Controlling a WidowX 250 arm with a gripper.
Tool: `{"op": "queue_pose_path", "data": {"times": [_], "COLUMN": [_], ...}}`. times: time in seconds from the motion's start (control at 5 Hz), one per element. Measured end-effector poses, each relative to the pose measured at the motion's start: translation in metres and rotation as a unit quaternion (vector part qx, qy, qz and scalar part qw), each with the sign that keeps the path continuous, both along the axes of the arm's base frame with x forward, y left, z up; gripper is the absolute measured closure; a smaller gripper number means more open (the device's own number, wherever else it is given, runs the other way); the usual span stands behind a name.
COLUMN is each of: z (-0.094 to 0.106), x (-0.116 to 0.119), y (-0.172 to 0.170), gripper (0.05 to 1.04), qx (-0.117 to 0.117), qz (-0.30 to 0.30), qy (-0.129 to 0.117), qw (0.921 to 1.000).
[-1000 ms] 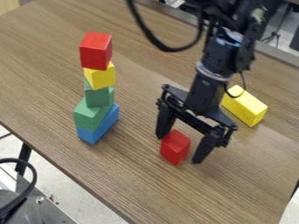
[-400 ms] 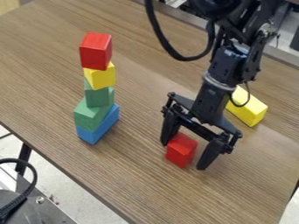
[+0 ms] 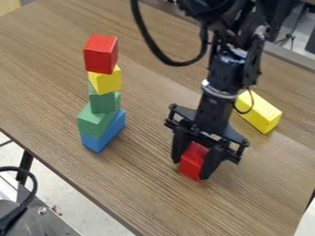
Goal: Take red block and put on top of the another red block
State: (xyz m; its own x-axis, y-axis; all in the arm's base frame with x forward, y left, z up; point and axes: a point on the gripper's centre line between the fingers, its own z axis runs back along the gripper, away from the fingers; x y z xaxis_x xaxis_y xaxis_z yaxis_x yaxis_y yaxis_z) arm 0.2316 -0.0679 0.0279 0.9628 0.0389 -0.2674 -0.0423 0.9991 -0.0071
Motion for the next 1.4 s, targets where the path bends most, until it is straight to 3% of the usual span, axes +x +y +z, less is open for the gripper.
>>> {"op": "queue_pose_path", "data": {"times": [0.2, 0.4, 0.6, 0.8, 1.0, 1.4], "z": [0.009, 0.038, 0.087, 0.136, 0.166, 0.202], "x": [0.000, 0.004, 0.013, 0.018, 0.029, 0.039], "y": [0.003, 0.006, 0.006, 0.007, 0.007, 0.029], "gripper": [0.496, 0.496, 0.497, 0.497, 0.497, 0.497], "qx": [0.003, 0.012, 0.004, 0.004, -0.010, -0.033], "qz": [0.005, 0.008, -0.015, -0.026, -0.020, 0.029], "qy": [-0.007, -0.057, -0.122, -0.167, -0.210, -0.263], "qw": [1.0000, 0.9983, 0.9924, 0.9856, 0.9774, 0.9638]}}
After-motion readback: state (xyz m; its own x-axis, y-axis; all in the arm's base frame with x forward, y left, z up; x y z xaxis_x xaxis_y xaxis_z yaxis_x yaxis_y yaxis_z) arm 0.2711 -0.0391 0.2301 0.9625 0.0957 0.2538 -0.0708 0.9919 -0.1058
